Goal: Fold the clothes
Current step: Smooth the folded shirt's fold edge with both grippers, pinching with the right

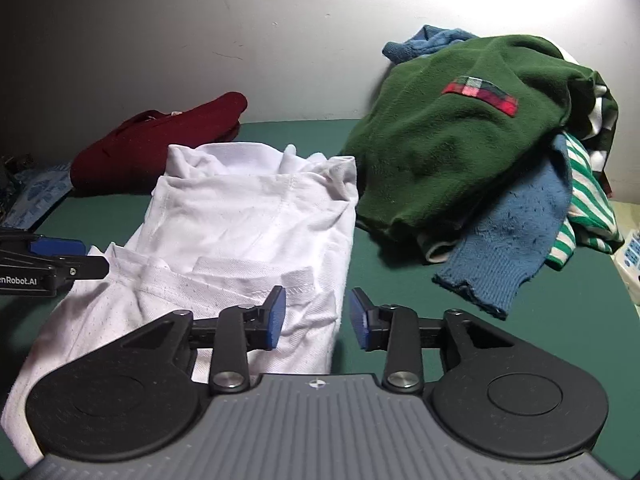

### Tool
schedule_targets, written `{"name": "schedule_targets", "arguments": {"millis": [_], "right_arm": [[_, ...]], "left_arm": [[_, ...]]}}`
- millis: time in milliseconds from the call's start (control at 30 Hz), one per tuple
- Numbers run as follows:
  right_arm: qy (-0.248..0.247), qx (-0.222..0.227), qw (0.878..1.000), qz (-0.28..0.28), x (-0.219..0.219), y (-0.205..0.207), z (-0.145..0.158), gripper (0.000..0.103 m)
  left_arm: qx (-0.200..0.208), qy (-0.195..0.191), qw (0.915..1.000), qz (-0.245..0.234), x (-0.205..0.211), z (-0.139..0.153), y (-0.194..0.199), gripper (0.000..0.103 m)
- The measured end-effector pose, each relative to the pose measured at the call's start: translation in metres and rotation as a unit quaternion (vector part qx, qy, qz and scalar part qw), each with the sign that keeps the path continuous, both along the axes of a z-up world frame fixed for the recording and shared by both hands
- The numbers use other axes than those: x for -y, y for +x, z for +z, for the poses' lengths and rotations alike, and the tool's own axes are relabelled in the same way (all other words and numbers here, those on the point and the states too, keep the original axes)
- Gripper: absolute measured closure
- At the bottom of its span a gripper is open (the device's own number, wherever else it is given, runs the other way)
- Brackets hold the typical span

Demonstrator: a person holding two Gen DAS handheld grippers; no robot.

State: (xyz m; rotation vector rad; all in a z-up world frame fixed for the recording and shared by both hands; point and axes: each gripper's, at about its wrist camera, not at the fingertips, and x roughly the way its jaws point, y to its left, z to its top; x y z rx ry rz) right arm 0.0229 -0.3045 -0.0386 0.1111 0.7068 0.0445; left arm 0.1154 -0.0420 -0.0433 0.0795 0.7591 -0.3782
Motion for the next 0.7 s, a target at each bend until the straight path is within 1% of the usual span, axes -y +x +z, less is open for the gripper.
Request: {"name": "schedule_targets", "arguments": {"millis": [67, 100, 167, 200, 233, 267, 333, 367, 400, 467, 533, 600, 633, 700], "right_arm": [[0.017, -0.009, 1.000, 0.000, 0.004, 0.001, -0.004, 0.063], [0.017, -0.007, 1.000, 0.006, 0.001, 0.002, -0.005, 0.064], [0.014, -0.004, 1.000, 0.016, -0.004, 0.005, -0.007, 0.069], [0.010, -0.003, 1.000, 0.013, -0.005, 0.006, -0.008, 0.080], [0.006, -0.002, 1.000, 0.010, -0.005, 0.006, -0.008, 0.094], [0.001, -0.001, 1.000, 0.006, -0.005, 0.007, -0.009, 0.097], [-0.007, 0.000, 1.000, 0.000, -0.006, 0.009, -0.010, 0.098], [-0.007, -0.001, 1.000, -0.005, -0.005, 0.010, -0.011, 0.098], [0.004, -0.006, 1.000, -0.015, 0.000, 0.011, -0.014, 0.098], [0.015, -0.016, 0.999, -0.030, 0.007, 0.012, -0.021, 0.098], [0.013, -0.007, 1.000, -0.027, 0.008, 0.008, -0.023, 0.097], [0.017, 0.008, 0.999, -0.028, 0.010, 0.004, -0.016, 0.097], [0.019, 0.015, 0.999, -0.029, 0.011, 0.001, -0.012, 0.091], [0.015, 0.038, 0.999, -0.020, 0.011, -0.006, -0.001, 0.088]], "left_arm": [[-0.007, 0.010, 0.9999, 0.002, 0.001, -0.006, 0.002, 0.047], [-0.011, 0.014, 0.9998, 0.003, 0.003, -0.009, 0.004, 0.049], [-0.019, 0.022, 0.9996, 0.004, 0.006, -0.016, 0.009, 0.050], [-0.022, 0.024, 0.9995, 0.005, 0.008, -0.019, 0.010, 0.052], [-0.024, 0.017, 0.9996, 0.005, 0.008, -0.019, 0.012, 0.058], [-0.025, 0.011, 0.9996, 0.006, 0.008, -0.019, 0.013, 0.061], [-0.021, 0.010, 0.9997, 0.010, 0.010, -0.018, 0.015, 0.068], [-0.016, 0.010, 0.9997, 0.015, 0.010, -0.017, 0.016, 0.069], [-0.015, 0.008, 0.9997, 0.020, 0.009, -0.018, 0.018, 0.069], [-0.018, 0.001, 0.9995, 0.028, 0.005, -0.020, 0.022, 0.066], [-0.016, -0.004, 0.9994, 0.029, 0.003, -0.021, 0.023, 0.065], [-0.015, -0.005, 0.9996, 0.025, 0.001, -0.021, 0.023, 0.065], [-0.013, -0.004, 0.9996, 0.024, 0.000, -0.018, 0.022, 0.066], [-0.008, -0.003, 0.9997, 0.021, -0.003, -0.012, 0.019, 0.067]]}}
